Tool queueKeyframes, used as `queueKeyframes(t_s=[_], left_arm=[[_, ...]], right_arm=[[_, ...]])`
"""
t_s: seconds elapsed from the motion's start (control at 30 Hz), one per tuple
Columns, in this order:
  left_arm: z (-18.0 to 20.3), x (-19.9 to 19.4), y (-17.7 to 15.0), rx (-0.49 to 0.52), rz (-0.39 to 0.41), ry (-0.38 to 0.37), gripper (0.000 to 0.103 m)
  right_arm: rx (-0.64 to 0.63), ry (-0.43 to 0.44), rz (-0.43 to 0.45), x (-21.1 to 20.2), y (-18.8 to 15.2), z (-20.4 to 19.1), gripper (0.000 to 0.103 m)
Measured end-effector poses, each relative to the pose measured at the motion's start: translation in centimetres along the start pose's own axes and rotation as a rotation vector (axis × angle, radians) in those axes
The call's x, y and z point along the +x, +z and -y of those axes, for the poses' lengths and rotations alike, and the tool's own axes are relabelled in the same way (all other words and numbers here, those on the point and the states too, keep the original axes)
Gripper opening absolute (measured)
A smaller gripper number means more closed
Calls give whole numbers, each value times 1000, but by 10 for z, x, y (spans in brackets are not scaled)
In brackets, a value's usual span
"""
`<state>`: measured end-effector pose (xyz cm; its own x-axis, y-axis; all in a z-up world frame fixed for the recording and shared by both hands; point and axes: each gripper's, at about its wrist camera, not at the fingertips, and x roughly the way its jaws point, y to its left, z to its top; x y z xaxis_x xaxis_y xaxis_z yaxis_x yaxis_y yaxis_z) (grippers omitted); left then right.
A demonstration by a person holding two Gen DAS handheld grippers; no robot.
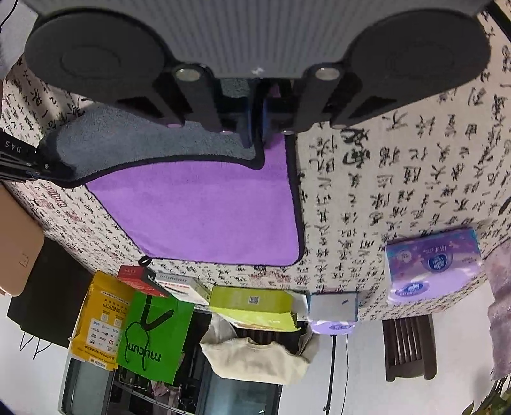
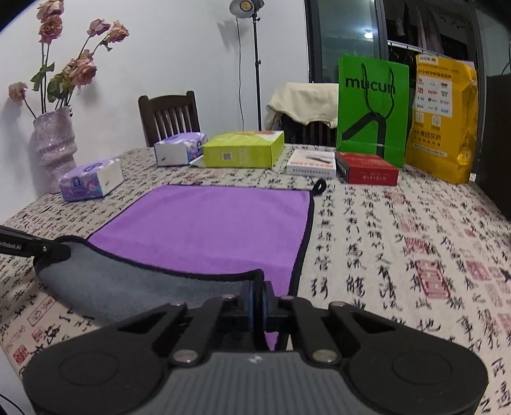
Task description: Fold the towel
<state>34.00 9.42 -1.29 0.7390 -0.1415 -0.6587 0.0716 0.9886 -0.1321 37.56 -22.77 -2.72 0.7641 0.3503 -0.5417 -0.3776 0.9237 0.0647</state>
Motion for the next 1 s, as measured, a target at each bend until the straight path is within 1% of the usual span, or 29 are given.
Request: queueKeyframes(t_s=[0.27,0.43,0.53,0.67,0.77,0.9,1.0], left_arm=[[-8,-4,25,-19,18,-19,6],[-11,0,44,-15,36,-29,6],[-12,4,52,-11,32,-32,6],[-13,9,63,3,25,-43,6],[-14,13,74,17,28,-42,6],[-20,22,90,1,24,-56,6],[-25,33,102,-7,19,-62,6]], right_arm=[[-43,5,29,0,23,2,5],[-63,17,43,5,40,6,5],[-74,17,54,9,50,8,5],[-75,34,56,17,62,11,4],[-98,34,59,25,70,13,4],[-107,34,69,36,80,18,4],[-100,52,66,48,91,25,4]])
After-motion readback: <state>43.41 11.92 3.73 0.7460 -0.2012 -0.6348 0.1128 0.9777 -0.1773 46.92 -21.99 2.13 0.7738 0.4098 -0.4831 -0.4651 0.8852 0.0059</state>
